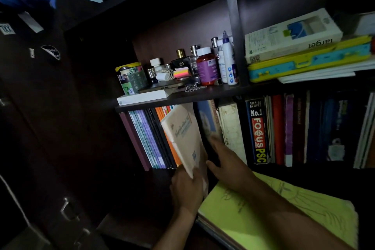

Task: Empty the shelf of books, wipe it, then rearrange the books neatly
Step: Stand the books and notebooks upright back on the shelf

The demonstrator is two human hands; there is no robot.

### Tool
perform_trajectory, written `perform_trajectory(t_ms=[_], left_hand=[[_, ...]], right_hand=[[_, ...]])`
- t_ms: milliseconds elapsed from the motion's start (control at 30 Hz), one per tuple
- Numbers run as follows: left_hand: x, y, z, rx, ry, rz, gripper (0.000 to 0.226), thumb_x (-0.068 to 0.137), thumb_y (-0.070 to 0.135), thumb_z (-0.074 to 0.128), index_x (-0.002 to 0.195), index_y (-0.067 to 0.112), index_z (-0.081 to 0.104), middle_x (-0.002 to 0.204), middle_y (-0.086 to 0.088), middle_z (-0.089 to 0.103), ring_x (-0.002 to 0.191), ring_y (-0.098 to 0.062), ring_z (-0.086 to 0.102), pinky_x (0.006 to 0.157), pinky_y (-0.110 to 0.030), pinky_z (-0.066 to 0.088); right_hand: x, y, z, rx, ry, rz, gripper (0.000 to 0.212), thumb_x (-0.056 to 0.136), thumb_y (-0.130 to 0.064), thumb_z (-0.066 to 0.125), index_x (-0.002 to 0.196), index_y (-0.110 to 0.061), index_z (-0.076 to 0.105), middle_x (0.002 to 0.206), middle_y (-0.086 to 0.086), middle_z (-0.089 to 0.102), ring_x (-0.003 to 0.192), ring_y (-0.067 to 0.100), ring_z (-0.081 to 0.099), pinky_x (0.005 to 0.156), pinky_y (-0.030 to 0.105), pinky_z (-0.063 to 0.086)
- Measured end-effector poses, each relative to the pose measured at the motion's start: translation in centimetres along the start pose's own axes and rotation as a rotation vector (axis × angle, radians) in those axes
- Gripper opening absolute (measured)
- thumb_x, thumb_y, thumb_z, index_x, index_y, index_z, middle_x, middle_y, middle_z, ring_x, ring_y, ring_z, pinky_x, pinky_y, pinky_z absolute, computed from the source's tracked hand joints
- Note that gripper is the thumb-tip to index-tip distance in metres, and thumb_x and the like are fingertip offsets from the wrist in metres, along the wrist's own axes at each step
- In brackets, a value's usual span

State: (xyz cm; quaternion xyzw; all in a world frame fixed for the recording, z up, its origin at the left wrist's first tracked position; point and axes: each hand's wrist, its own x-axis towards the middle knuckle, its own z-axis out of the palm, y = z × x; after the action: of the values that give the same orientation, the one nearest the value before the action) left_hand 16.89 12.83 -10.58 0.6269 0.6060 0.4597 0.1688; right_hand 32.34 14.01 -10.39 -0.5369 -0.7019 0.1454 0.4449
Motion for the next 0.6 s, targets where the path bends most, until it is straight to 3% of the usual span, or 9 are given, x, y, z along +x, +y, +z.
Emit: perform_trajectory(t_ms=[100,233,367,467,533,600], left_hand=[[0.7,1.0,0.4,0.038,-0.068,0.105,0.045,0.088,0.047,0.053,0.106,0.009,0.072,0.103,-0.011,0.075,0.098,-0.032,0.071,0.073,-0.035,0.054],[2.7,2.8,1.7,0.122,-0.113,0.108,0.03,0.099,0.033,0.057,0.108,0.006,0.068,0.111,-0.017,0.071,0.107,-0.036,0.066,0.079,-0.035,0.047],[3.3,2.7,2.6,0.123,-0.134,0.107,0.028,0.098,0.039,0.058,0.102,0.013,0.068,0.108,-0.012,0.071,0.104,-0.034,0.067,0.076,-0.035,0.05],[2.7,1.7,2.3,0.07,-0.045,0.206,0.018,0.093,0.039,0.066,0.091,0.021,0.062,0.098,-0.002,0.069,0.096,-0.028,0.064,0.069,-0.03,0.04],[2.1,1.0,1.7,-0.014,0.052,0.311,0.019,0.09,0.039,0.069,0.099,0.025,0.059,0.098,0.011,0.062,0.088,-0.019,0.061,0.071,-0.029,0.043],[2.2,0.3,1.5,-0.053,0.106,0.381,0.023,0.088,0.034,0.07,0.105,0.031,0.053,0.094,0.01,0.062,0.078,-0.013,0.06,0.069,-0.03,0.046]], right_hand=[[-0.2,-0.1,-0.2,0.035,-0.001,-0.017,0.059,0.096,-0.035,0.06,0.15,-0.03,0.036,0.141,-0.005,0.055,0.128,0.013,0.054,0.106,0.037,0.047],[-0.4,-0.7,-0.8,-0.111,0.189,-0.004,0.034,0.094,-0.027,0.06,0.128,-0.027,0.054,0.113,-0.005,0.062,0.098,0.015,0.063,0.083,0.038,0.054],[-0.3,-1.2,-0.5,-0.203,0.173,0.06,0.033,0.098,-0.03,0.055,0.129,-0.02,0.058,0.113,0.0,0.063,0.098,0.021,0.063,0.08,0.038,0.053],[0.0,-0.9,-0.4,-0.234,0.121,0.087,0.025,0.102,-0.034,0.05,0.109,-0.017,0.067,0.1,0.002,0.067,0.089,0.022,0.067,0.072,0.036,0.054],[0.2,-0.9,-0.6,-0.275,0.077,0.125,0.024,0.101,-0.034,0.052,0.102,-0.016,0.068,0.095,0.003,0.069,0.082,0.022,0.067,0.066,0.032,0.051],[0.3,-1.0,-0.7,-0.307,0.067,0.139,0.02,0.099,-0.033,0.056,0.104,-0.016,0.066,0.096,0.003,0.069,0.082,0.022,0.067,0.065,0.03,0.049]])
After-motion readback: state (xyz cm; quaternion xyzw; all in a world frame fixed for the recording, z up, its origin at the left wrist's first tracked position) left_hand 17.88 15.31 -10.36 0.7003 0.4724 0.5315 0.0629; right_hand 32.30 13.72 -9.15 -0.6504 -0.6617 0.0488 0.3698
